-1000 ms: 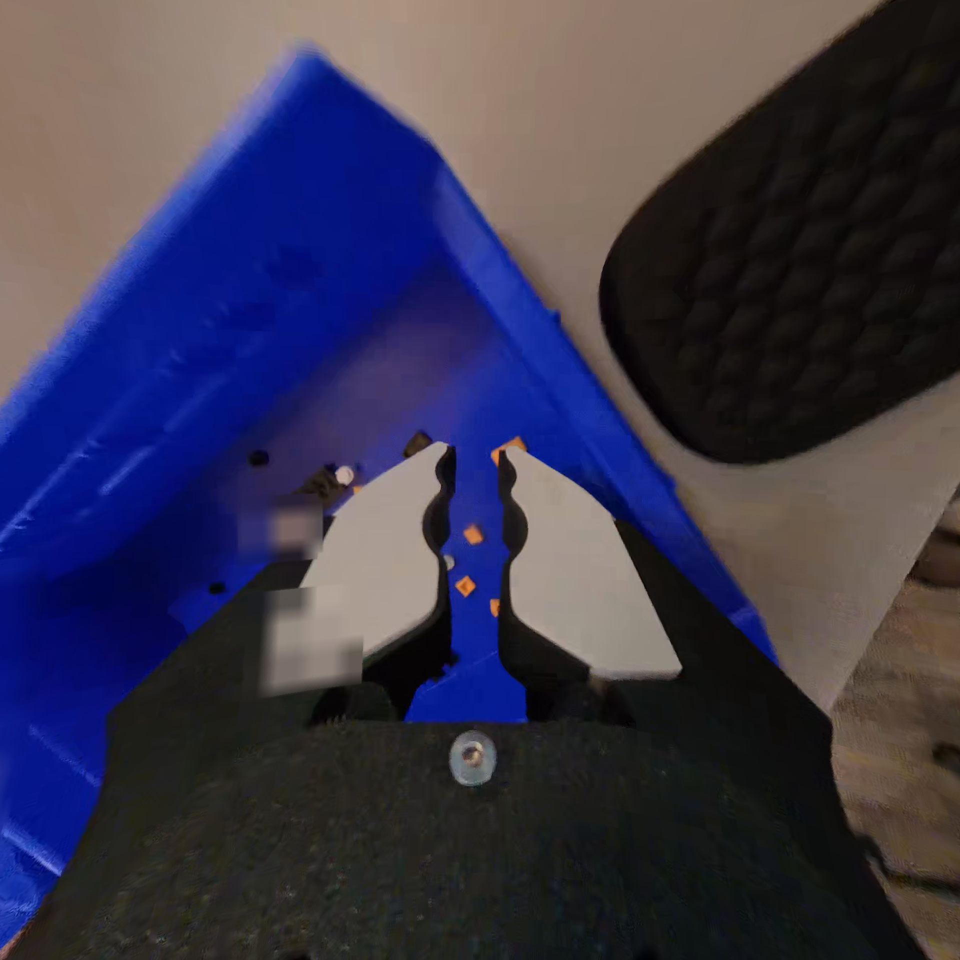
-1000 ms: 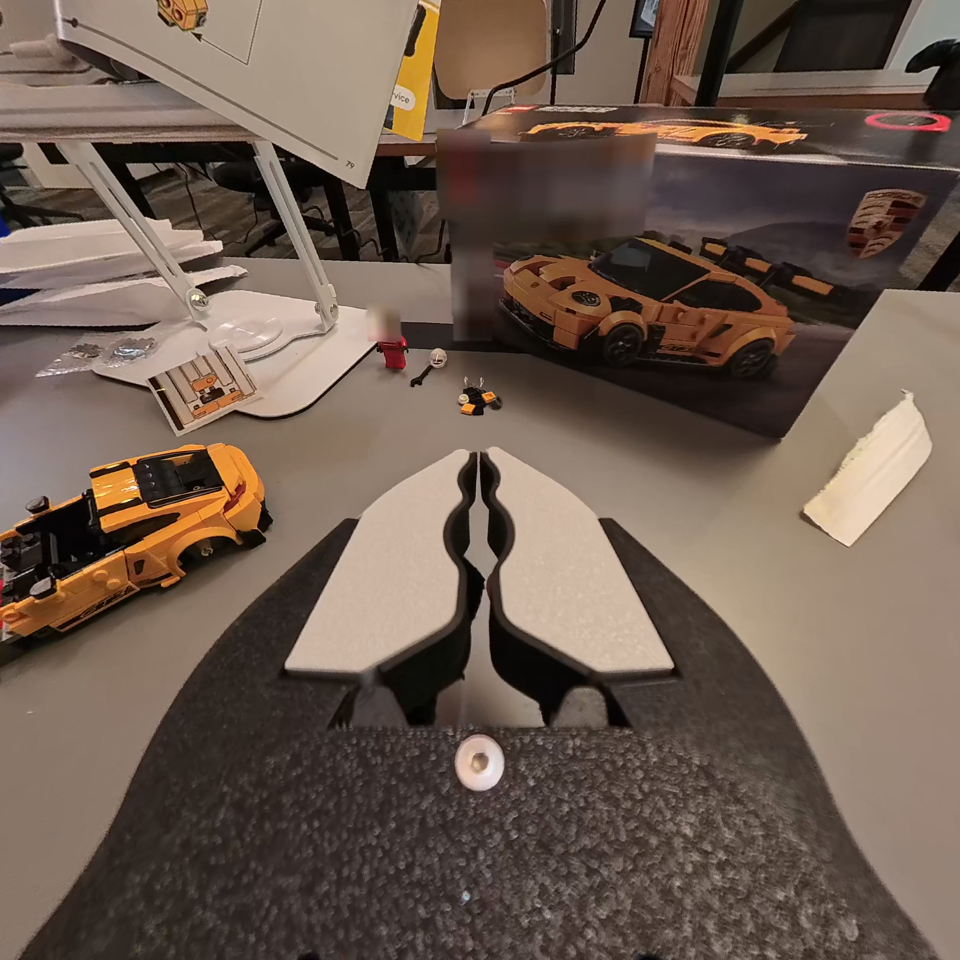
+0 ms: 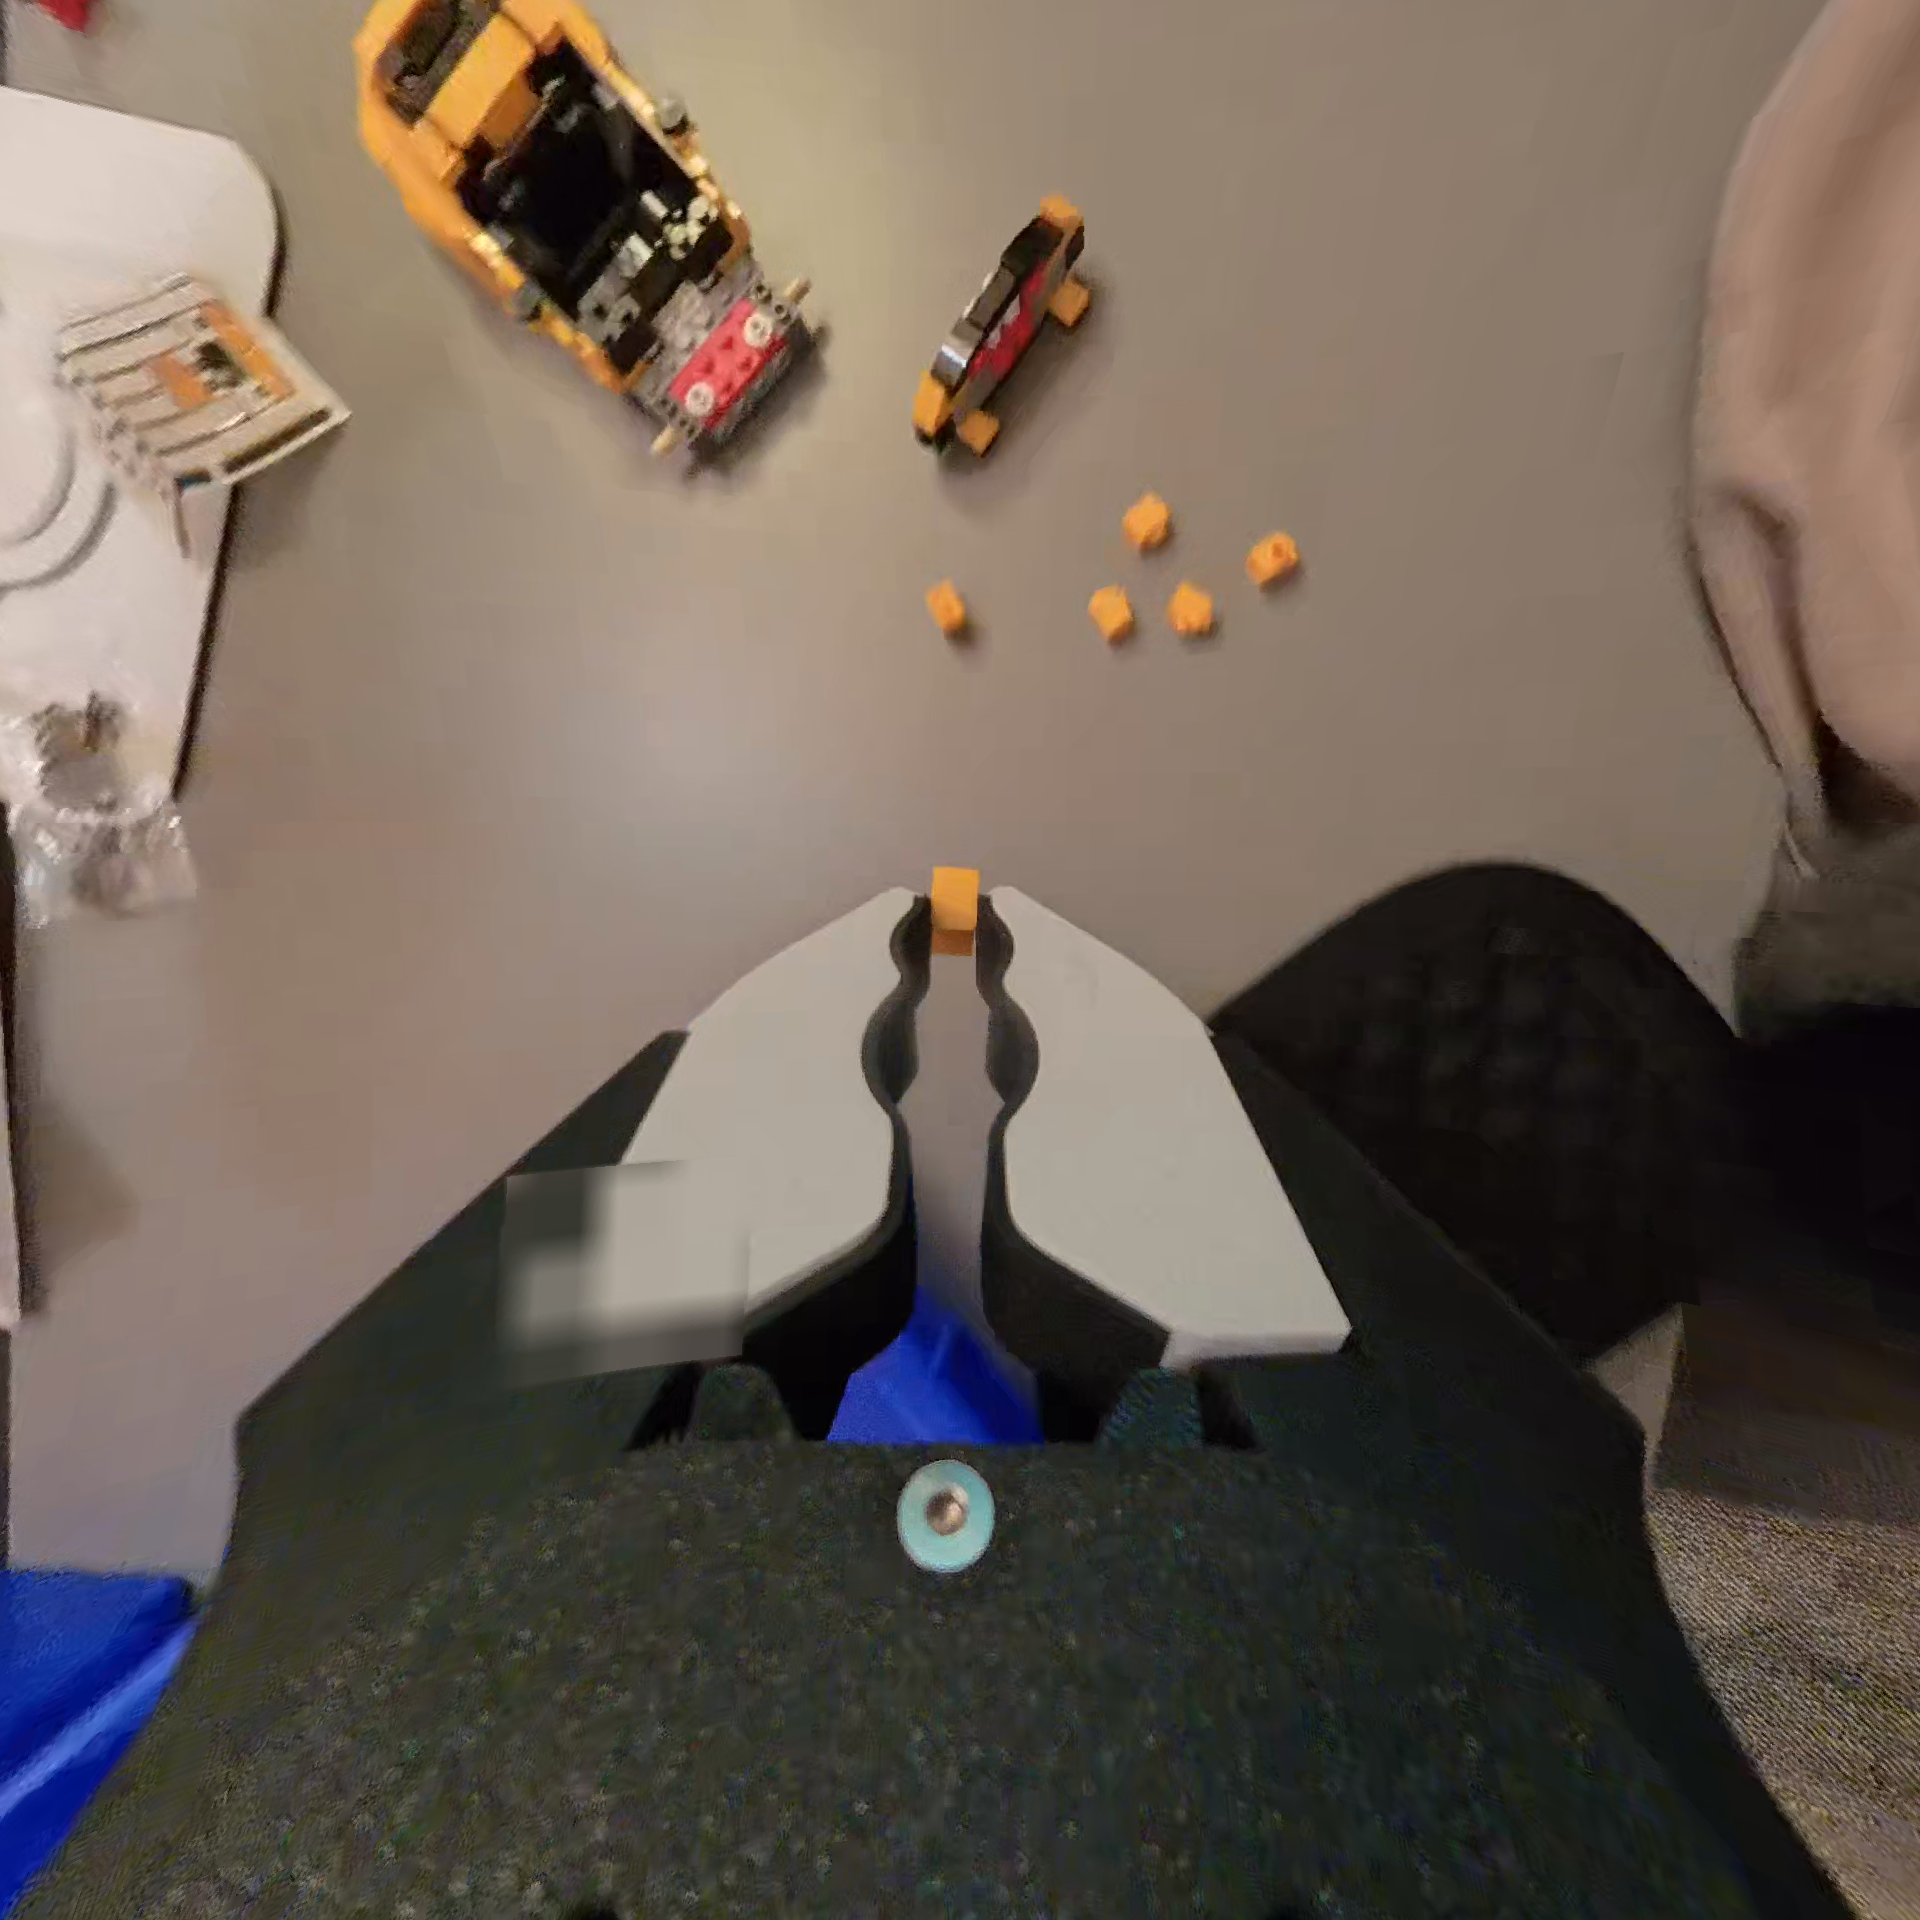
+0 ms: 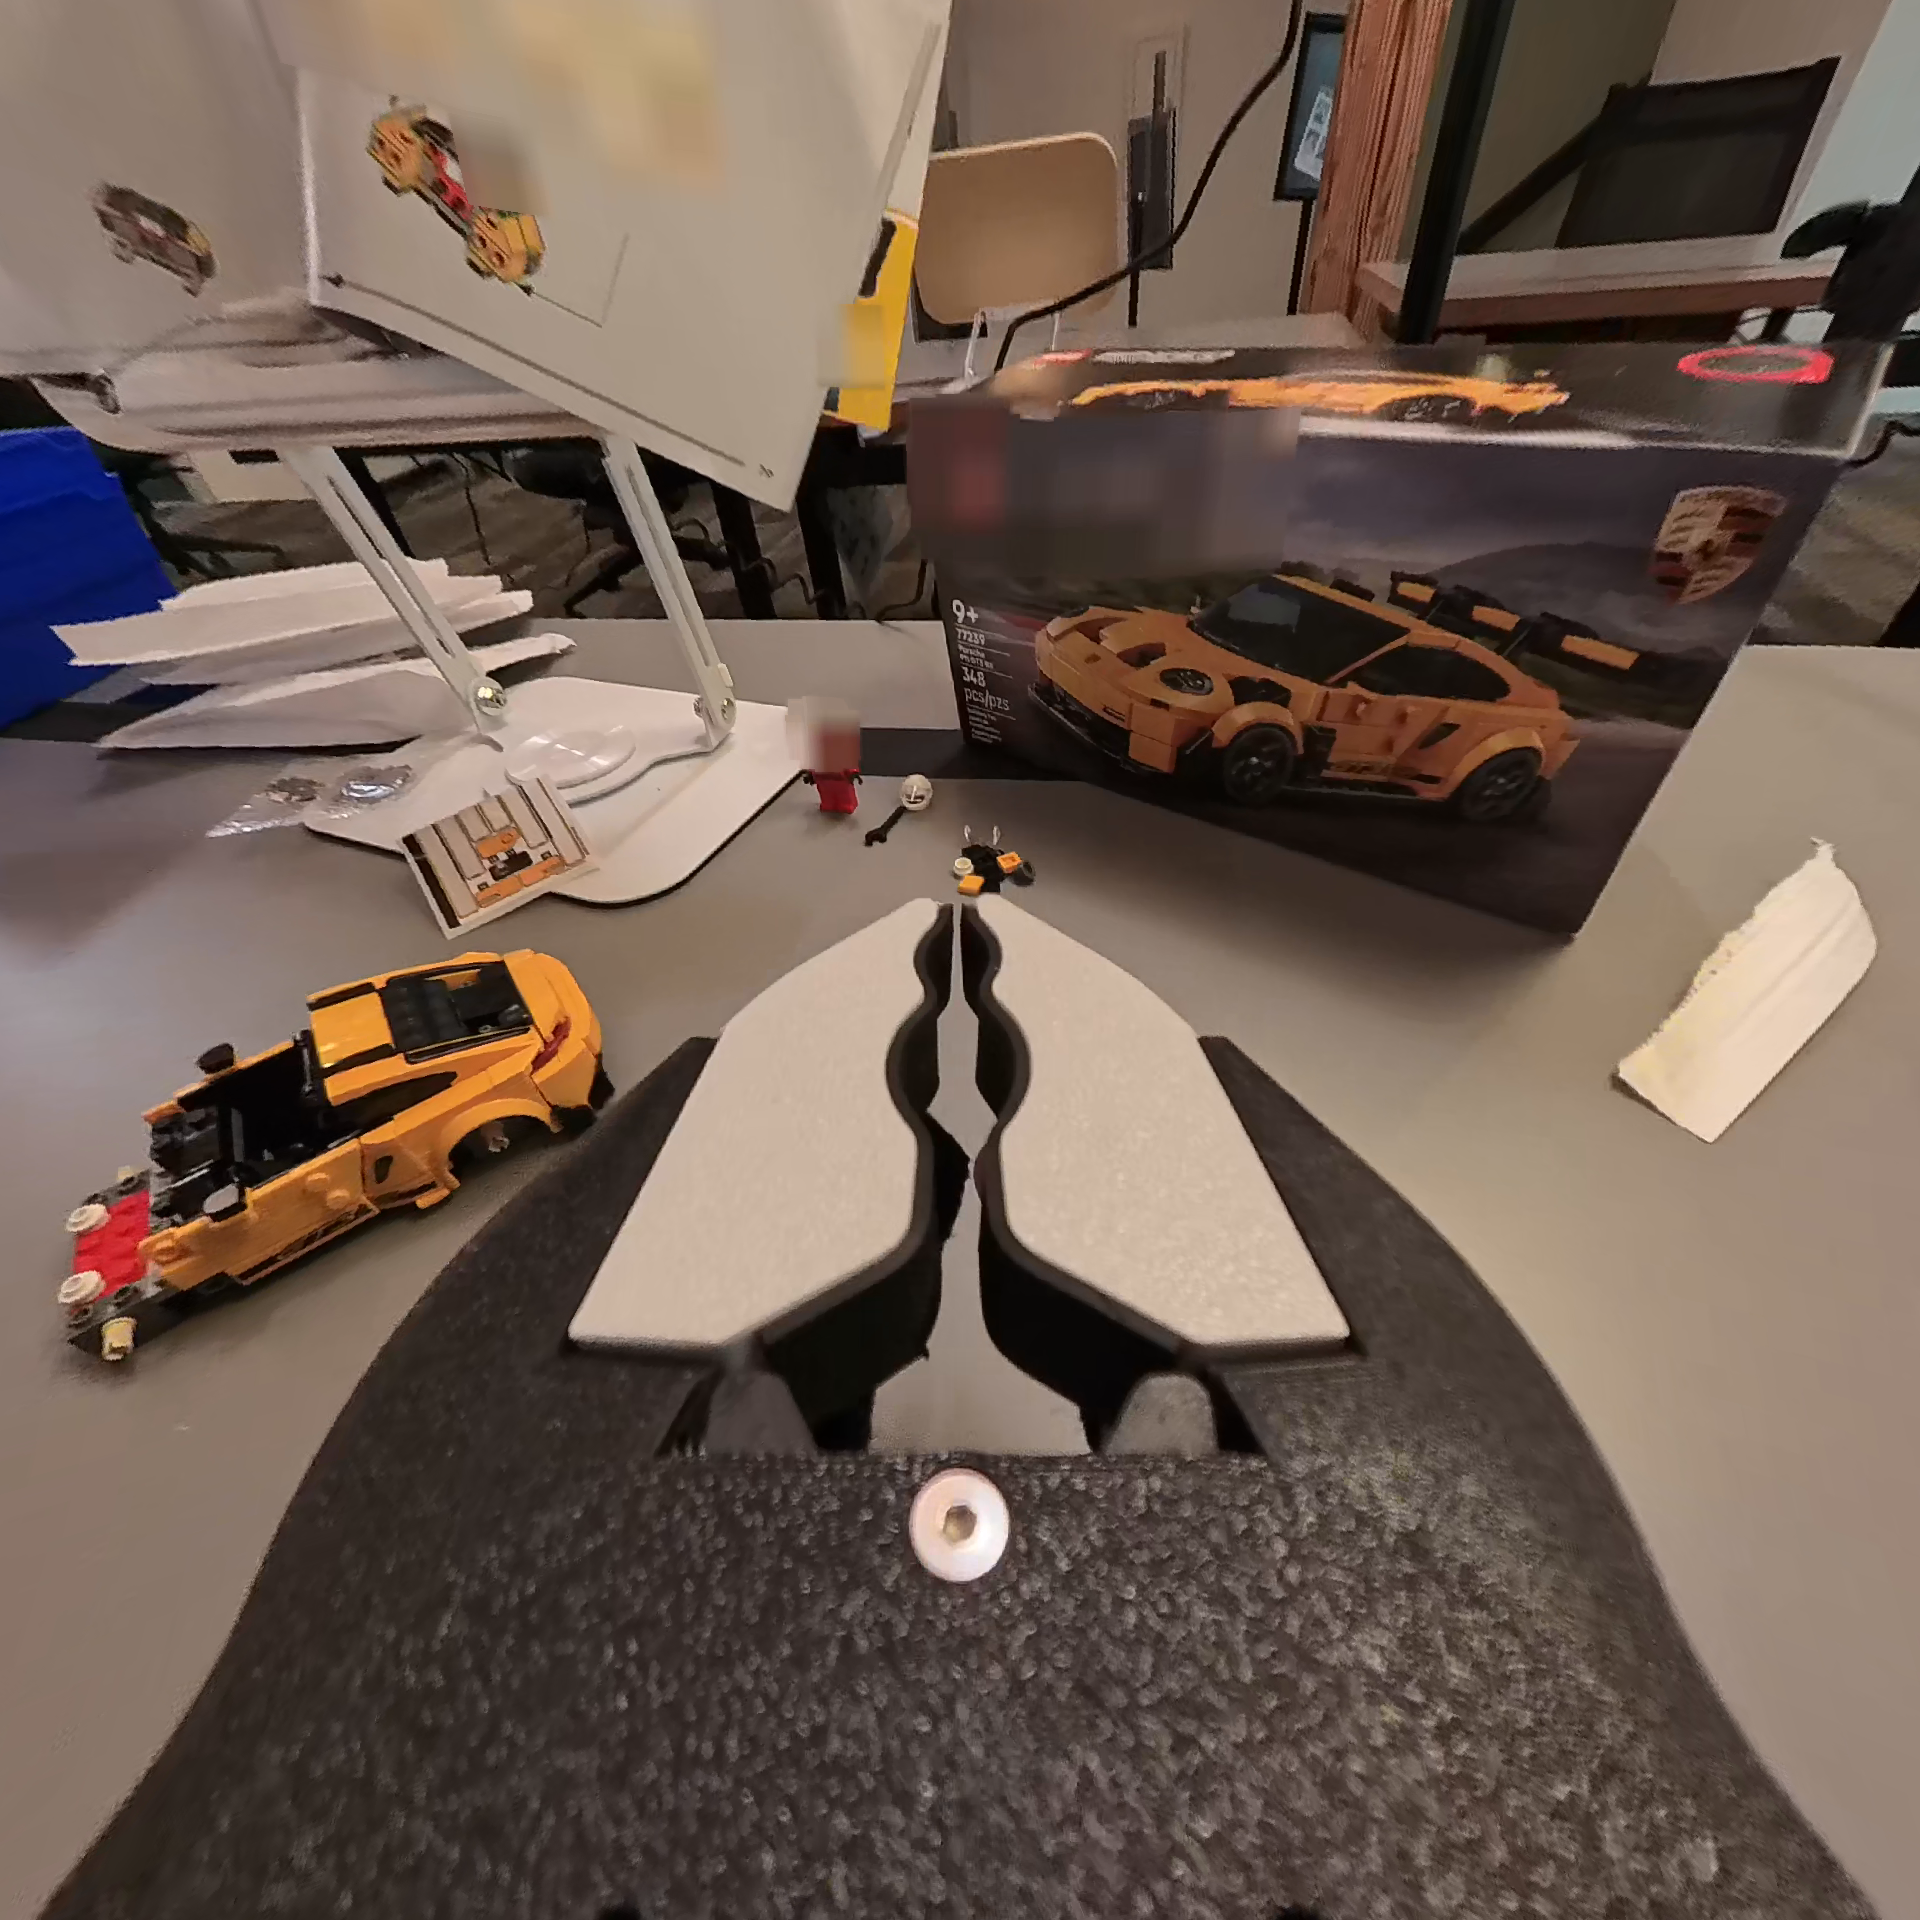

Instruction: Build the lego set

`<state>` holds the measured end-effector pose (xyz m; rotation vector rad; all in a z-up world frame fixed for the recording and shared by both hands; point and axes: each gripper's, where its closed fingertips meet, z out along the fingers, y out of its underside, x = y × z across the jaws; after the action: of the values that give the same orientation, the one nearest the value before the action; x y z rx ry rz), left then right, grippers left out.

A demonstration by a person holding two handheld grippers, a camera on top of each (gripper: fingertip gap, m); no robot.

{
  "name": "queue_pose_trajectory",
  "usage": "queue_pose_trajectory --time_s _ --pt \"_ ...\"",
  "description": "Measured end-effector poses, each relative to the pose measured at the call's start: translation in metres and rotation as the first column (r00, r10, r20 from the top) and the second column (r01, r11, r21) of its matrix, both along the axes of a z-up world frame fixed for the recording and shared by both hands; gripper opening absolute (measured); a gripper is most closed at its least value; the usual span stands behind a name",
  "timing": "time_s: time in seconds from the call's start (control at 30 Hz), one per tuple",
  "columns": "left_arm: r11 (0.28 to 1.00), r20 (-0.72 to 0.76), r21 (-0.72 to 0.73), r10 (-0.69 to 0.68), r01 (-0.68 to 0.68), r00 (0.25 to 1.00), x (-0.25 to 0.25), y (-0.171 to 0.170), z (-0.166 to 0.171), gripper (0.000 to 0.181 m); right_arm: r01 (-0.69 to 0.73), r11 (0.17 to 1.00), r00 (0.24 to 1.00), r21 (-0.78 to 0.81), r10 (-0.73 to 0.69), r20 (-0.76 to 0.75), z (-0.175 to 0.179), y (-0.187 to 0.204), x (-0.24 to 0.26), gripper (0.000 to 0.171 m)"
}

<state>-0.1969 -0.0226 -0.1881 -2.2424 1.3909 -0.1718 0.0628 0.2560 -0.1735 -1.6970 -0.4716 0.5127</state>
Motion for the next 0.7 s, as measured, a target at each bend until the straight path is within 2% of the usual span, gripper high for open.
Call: queue_pose_trajectory --time_s 0.1,0.23,0.5,0.7 --pt "0.997 -0.006 -0.078 0.000 0.000 1.000 0.033 0.012 -0.034 0.008 -0.004 1.000 1.000 0.026 0.003 0.001 0.006 -0.004 0.000 0.001" --pt "0.994 -0.054 -0.109 0.026 -0.032 0.998 0.048 0.030 -0.069 0.013 -0.015 0.999 1.000 0.043 0.015 0.001 0.010 -0.008 -0.002 0.001" --pt "0.991 -0.054 -0.029 0.131 -0.133 0.990 0.042 0.051 -0.082 0.032 -0.046 0.998 0.999 0.048 0.046 -0.008 0.014 -0.014 -0.009 0.001" --pt "0.979 0.094 -0.071 0.197 -0.191 0.976 0.059 0.049 -0.080 0.027 -0.058 0.997 0.998 0.047 0.058 -0.002 0.013 -0.016 -0.012 0.001"
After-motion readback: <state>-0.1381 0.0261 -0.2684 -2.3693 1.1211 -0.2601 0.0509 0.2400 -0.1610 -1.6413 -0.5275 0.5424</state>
